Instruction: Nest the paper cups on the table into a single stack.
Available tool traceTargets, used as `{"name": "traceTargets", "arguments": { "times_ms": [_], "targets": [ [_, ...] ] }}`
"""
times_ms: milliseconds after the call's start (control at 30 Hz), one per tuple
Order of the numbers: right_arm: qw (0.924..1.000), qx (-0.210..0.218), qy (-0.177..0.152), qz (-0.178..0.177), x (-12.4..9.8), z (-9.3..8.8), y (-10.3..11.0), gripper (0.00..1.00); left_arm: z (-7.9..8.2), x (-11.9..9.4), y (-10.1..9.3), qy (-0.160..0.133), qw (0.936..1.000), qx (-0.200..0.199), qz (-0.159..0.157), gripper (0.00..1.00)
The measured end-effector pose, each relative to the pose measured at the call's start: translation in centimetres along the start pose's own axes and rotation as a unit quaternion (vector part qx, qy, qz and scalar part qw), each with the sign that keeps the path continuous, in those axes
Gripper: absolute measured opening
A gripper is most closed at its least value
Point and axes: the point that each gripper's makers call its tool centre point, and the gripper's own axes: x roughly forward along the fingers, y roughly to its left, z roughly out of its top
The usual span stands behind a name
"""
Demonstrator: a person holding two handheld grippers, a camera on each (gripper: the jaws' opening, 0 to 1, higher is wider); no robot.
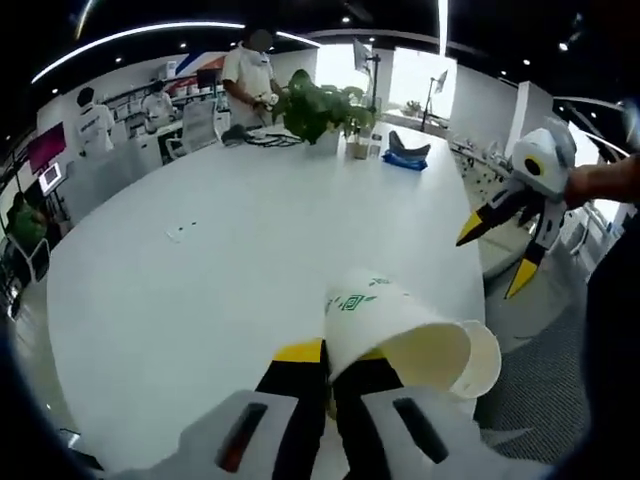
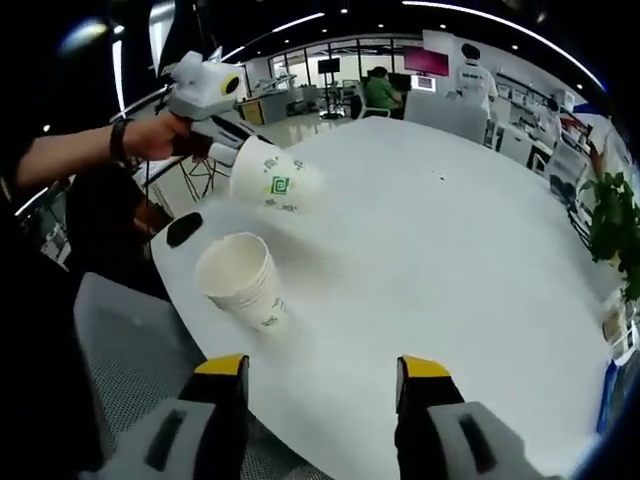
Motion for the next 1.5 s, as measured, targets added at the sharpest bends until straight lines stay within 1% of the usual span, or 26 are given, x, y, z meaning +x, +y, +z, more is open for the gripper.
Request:
{"name": "traceTargets", "arguments": {
  "times_ms": [67, 167, 233, 300, 333, 367, 400, 467, 600, 700, 733, 800, 833, 867, 967, 1100, 1133, 1167, 1200, 1267, 1367, 1400, 1433, 1467, 1500],
  "targets": [
    [0.9999, -0.004, -0.008, 0.005, -0.1, 0.2, 0.4, 0.63, 0.1, -1.0, -0.9, 0.005, 1.0000, -0.004, -0.007, 0.00],
    [0.9997, -0.010, -0.019, 0.010, -0.3, 0.5, 0.7, 0.65, 0.1, -1.5, -1.7, 0.011, 0.9998, -0.001, -0.014, 0.00],
    [0.9996, -0.011, -0.022, 0.013, -0.5, 0.6, 1.0, 0.66, 0.1, -2.0, -2.4, 0.018, 0.9996, 0.005, -0.022, 0.00],
    [0.9995, -0.013, -0.026, 0.013, -0.6, 0.5, 0.7, 0.67, 0.1, -2.3, -3.0, 0.025, 0.9992, 0.011, -0.029, 0.00],
    [0.9995, -0.014, -0.026, 0.013, -0.8, 0.5, 0.9, 0.67, 0.2, -2.7, -3.6, 0.031, 0.9988, 0.016, -0.034, 0.00],
    [0.9995, -0.014, -0.027, 0.013, -0.8, 0.5, 1.1, 0.67, 0.2, -2.8, -3.8, 0.035, 0.9985, 0.019, -0.037, 0.00],
    [0.9994, -0.014, -0.027, 0.013, -0.9, 0.5, 1.1, 0.67, 0.1, -2.9, -4.1, 0.044, 0.9977, 0.029, -0.043, 0.00],
    [0.9994, -0.015, -0.028, 0.014, -0.9, 0.5, 1.3, 0.67, 0.3, -3.3, -4.9, 0.050, 0.9969, 0.039, -0.046, 0.00],
    [0.9994, -0.015, -0.029, 0.016, -0.9, 0.2, 1.5, 0.67, 0.2, -3.3, -5.2, 0.059, 0.9954, 0.052, -0.055, 0.00],
    [0.9993, -0.016, -0.028, 0.017, -1.1, 0.0, 1.7, 0.67, -0.2, -3.5, -5.9, 0.081, 0.9920, 0.073, -0.064, 0.00],
    [0.9994, -0.015, -0.027, 0.017, -1.2, -0.1, 1.6, 0.67, -0.4, -3.6, -6.3, 0.091, 0.9899, 0.086, -0.066, 0.00],
    [0.9994, -0.016, -0.026, 0.017, -1.3, -0.2, 1.6, 0.67, -0.5, -3.9, -7.1, 0.105, 0.9869, 0.100, -0.071, 0.00],
    [0.9994, -0.016, -0.027, 0.017, -1.3, -0.2, 1.6, 0.67, -0.6, -4.0, -7.1, 0.111, 0.9855, 0.106, -0.073, 0.00],
    [0.9994, -0.016, -0.027, 0.016, -1.3, -0.2, 1.6, 0.67, -0.7, -4.2, -7.2, 0.122, 0.9828, 0.116, -0.077, 0.00],
    [0.9994, -0.013, -0.028, 0.015, -1.4, -0.4, 1.5, 0.67, -0.5, -4.5, -7.5, 0.140, 0.9771, 0.138, -0.082, 0.00],
    [0.9995, -0.011, -0.026, 0.015, -1.5, -0.8, 1.8, 0.67, -0.3, -4.1, -7.3, 0.170, 0.9664, 0.172, -0.087, 0.00],
    [0.9995, -0.012, -0.025, 0.016, -1.5, -0.9, 2.0, 0.67, -0.3, -4.0, -7.4, 0.176, 0.9640, 0.178, -0.089, 0.00],
    [0.9995, -0.013, -0.025, 0.017, -1.6, -1.0, 2.2, 0.66, -0.4, -3.9, -8.2, 0.182, 0.9619, 0.182, -0.094, 0.00],
    [0.9995, -0.013, -0.024, 0.017, -1.6, -1.1, 2.2, 0.66, -0.5, -3.8, -8.5, 0.188, 0.9599, 0.183, -0.101, 0.00],
    [0.9995, -0.012, -0.024, 0.018, -1.8, -1.4, 2.3, 0.66, -0.4, -3.5, -8.2, 0.195, 0.9574, 0.188, -0.100, 0.00],
    [0.9996, -0.010, -0.023, 0.016, -2.0, -1.8, 2.3, 0.66, -0.8, -3.1, -8.0, 0.221, 0.9467, 0.213, -0.097, 0.00],
    [0.9996, -0.009, -0.023, 0.016, -2.0, -1.9, 2.4, 0.66, -1.0, -3.0, -7.9, 0.234, 0.9407, 0.226, -0.095, 0.00],
    [0.9996, -0.008, -0.023, 0.015, -2.1, -2.0, 2.4, 0.66, -1.1, -3.0, -7.9, 0.245, 0.9362, 0.234, -0.094, 0.00],
    [0.9996, -0.007, -0.023, 0.014, -2.1, -2.1, 2.3, 0.66, -1.3, -2.9, -7.9, 0.258, 0.9290, 0.248, -0.093, 0.00],
    [0.9996, -0.006, -0.023, 0.013, -2.2, -2.2, 2.2, 0.66, -1.1, -3.0, -8.2, 0.267, 0.9235, 0.260, -0.091, 0.00]
  ]
}}
